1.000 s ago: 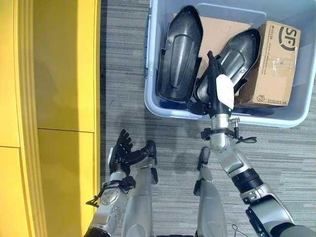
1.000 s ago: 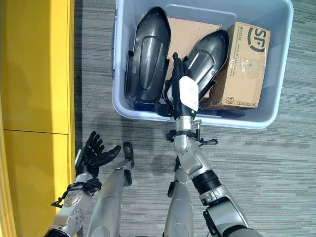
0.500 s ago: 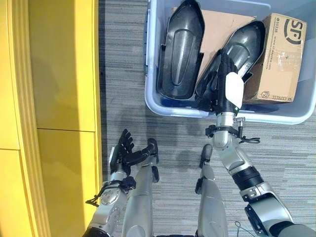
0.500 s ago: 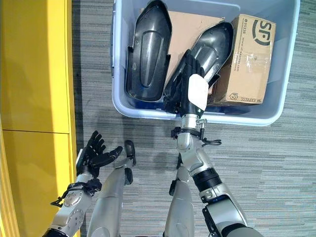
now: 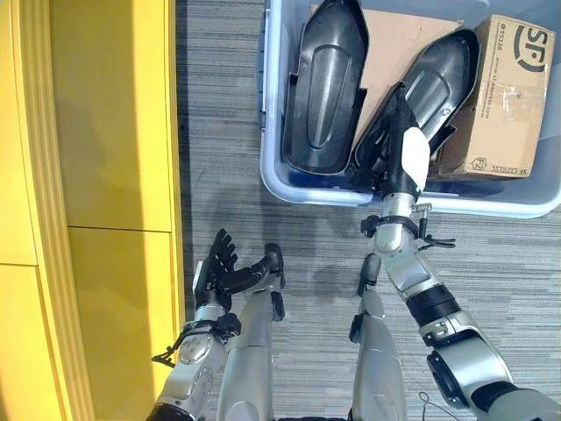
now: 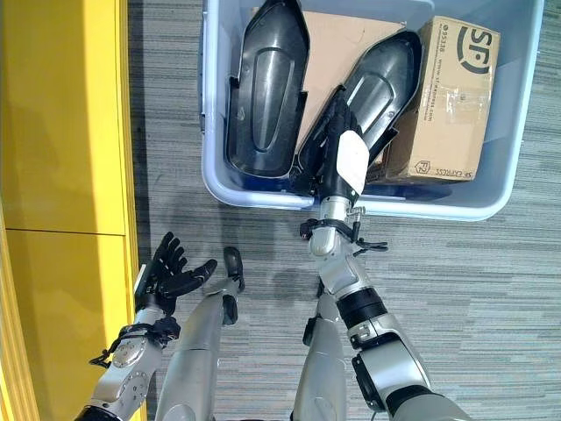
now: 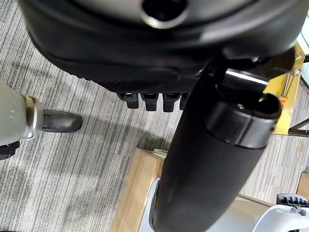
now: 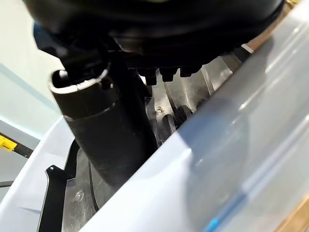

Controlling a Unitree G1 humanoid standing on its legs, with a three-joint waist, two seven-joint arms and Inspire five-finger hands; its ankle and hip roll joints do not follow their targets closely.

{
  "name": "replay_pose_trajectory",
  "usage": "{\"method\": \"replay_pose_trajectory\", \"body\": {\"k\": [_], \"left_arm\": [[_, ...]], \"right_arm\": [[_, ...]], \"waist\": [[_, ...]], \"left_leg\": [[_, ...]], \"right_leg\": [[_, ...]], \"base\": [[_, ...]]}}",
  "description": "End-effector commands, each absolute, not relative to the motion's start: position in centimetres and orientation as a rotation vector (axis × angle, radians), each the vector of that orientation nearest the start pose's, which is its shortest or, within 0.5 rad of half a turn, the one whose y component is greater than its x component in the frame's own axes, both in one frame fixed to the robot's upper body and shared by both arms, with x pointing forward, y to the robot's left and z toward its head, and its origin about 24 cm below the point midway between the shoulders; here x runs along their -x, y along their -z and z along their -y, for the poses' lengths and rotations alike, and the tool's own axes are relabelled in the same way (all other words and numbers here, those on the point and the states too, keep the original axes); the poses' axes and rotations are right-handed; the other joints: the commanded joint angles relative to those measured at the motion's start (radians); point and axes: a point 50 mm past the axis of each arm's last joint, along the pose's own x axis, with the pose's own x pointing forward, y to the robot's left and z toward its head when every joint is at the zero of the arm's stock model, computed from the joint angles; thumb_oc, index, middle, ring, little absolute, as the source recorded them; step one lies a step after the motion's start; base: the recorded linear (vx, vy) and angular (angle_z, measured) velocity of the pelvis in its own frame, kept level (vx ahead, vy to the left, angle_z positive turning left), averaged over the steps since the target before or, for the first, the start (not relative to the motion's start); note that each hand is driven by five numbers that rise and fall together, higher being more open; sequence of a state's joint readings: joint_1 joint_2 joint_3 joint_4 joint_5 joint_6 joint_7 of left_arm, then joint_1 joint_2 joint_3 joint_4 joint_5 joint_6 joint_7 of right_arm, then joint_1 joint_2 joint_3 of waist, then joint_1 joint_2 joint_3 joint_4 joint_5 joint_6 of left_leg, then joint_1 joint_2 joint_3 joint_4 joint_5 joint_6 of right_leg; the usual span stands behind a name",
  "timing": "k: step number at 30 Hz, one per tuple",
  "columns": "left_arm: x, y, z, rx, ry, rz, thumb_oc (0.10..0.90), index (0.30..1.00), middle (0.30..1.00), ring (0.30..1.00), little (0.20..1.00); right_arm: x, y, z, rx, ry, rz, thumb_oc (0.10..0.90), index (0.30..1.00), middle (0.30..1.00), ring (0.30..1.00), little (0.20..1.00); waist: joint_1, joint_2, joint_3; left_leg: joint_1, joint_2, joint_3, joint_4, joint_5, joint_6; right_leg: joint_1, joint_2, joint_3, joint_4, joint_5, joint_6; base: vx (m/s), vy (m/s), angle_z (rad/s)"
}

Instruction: Move parts from the plastic box to the shelf.

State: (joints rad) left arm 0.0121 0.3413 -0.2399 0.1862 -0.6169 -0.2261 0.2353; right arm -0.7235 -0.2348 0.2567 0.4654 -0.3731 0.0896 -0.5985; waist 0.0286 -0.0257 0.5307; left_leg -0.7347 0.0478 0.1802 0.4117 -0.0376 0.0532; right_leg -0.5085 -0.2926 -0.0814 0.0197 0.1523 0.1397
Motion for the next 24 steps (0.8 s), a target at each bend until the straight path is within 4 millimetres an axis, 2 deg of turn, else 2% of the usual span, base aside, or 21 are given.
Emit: {"method": "replay_pose_trajectory", "body": {"k": [1,15,19,21,23,24], "left_arm": [[-23.9,-3.4,-19.0,0.257,-0.123,0.039,0.900,1.000,1.000,1.000,1.000],[-24.0,-3.6,-18.7,0.268,-0.110,0.039,0.900,1.000,1.000,1.000,1.000],[-24.0,-3.8,-18.4,0.277,-0.090,0.043,0.900,1.000,1.000,1.000,1.000],[-24.0,-3.7,-18.4,0.277,-0.091,0.041,0.900,1.000,1.000,1.000,1.000],[-24.0,-3.9,-18.5,0.273,-0.091,0.050,0.900,1.000,1.000,1.000,1.000],[-24.0,-3.9,-18.6,0.272,-0.092,0.047,0.900,1.000,1.000,1.000,1.000]], "right_arm": [[-36.7,-16.9,13.0,0.626,0.380,0.466,0.900,1.000,1.000,1.000,1.000],[-38.3,-15.9,13.9,0.601,0.395,0.342,0.900,1.000,1.000,1.000,1.000],[-39.1,-14.2,15.5,0.645,0.418,0.217,0.900,1.000,1.000,1.000,1.000],[-39.2,-14.0,15.6,0.641,0.416,0.205,0.900,1.000,1.000,1.000,1.000],[-39.4,-13.3,15.8,0.629,0.413,0.158,0.900,1.000,1.000,1.000,1.000],[-39.4,-13.1,15.7,0.623,0.409,0.148,0.900,1.000,1.000,1.000,1.000]], "waist": [[-0.011,0.058,-0.011],[-0.001,0.065,-0.011],[0.004,0.071,-0.011],[0.005,0.072,-0.011],[0.007,0.068,-0.011],[0.012,0.069,-0.011]], "left_leg": [[0.007,-0.025,-0.063,0.057,-0.118,-0.036],[-0.013,-0.026,-0.063,0.066,-0.120,-0.034],[-0.038,-0.023,-0.066,0.094,-0.131,-0.033],[-0.043,-0.020,-0.068,0.102,-0.134,-0.033],[-0.076,-0.009,-0.083,0.150,-0.150,-0.027],[-0.063,-0.005,-0.096,0.166,-0.187,-0.030]], "right_leg": [[0.020,0.012,0.047,0.065,-0.036,0.032],[-0.002,0.017,0.048,0.077,-0.041,0.028],[-0.029,0.026,0.050,0.103,-0.054,0.024],[-0.037,0.030,0.052,0.111,-0.058,0.023],[-0.077,0.060,0.066,0.158,-0.081,0.015],[-0.074,0.070,0.069,0.183,-0.111,0.016]], "base": [[0.00,0.000,0.00],[0.00,0.000,0.00],[0.00,0.000,0.00],[0.00,0.000,0.00],[0.02,-0.011,-0.02],[0.05,-0.023,-0.04]]}}
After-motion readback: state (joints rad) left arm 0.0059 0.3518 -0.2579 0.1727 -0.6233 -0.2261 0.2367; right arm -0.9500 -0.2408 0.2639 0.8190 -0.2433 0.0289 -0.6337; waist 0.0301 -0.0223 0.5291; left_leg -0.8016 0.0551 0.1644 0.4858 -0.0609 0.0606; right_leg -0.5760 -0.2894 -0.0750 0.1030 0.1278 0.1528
